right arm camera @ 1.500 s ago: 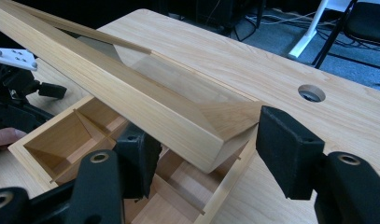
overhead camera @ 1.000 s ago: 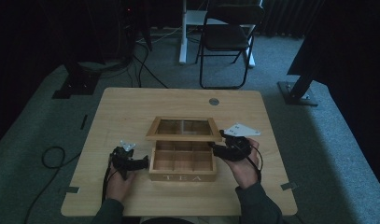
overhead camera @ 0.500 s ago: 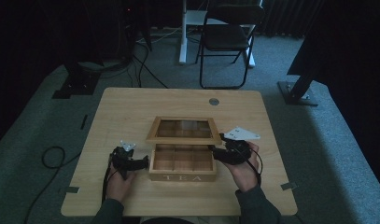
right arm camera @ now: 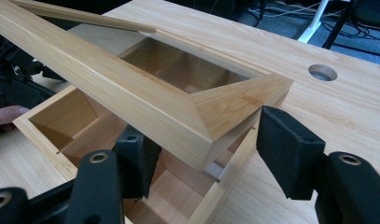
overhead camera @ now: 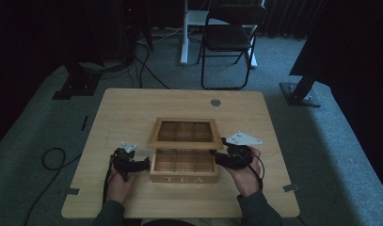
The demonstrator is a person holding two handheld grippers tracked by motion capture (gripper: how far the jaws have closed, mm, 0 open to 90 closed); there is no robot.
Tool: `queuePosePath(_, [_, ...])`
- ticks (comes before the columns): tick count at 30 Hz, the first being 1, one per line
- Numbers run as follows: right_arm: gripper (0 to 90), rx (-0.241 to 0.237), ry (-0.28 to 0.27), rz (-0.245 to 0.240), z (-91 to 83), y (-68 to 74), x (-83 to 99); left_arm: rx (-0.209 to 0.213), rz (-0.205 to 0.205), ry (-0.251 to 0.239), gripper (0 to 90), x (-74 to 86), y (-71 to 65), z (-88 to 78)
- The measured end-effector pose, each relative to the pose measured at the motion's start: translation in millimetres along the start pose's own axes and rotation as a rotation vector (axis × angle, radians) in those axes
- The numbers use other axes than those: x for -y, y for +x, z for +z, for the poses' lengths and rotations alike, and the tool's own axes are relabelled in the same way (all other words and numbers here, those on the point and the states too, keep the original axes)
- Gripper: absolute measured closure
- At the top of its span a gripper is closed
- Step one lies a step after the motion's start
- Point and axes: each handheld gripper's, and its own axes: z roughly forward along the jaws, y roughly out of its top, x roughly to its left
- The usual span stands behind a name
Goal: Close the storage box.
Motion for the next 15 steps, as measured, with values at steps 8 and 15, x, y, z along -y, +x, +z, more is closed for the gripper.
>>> queuePosePath(8, [39.8, -0.003, 0.003, 0.003, 0.5, 1.3, 5.4, 0.0, 0.001, 0.001, 1.6, 0.0, 0.1, -0.1])
queuePosePath(15, [39.9, -0.003, 0.007, 0.003, 1.1, 2.5, 9.8, 0.001, 0.002, 0.003, 1.6, -0.1, 0.1, -0.2])
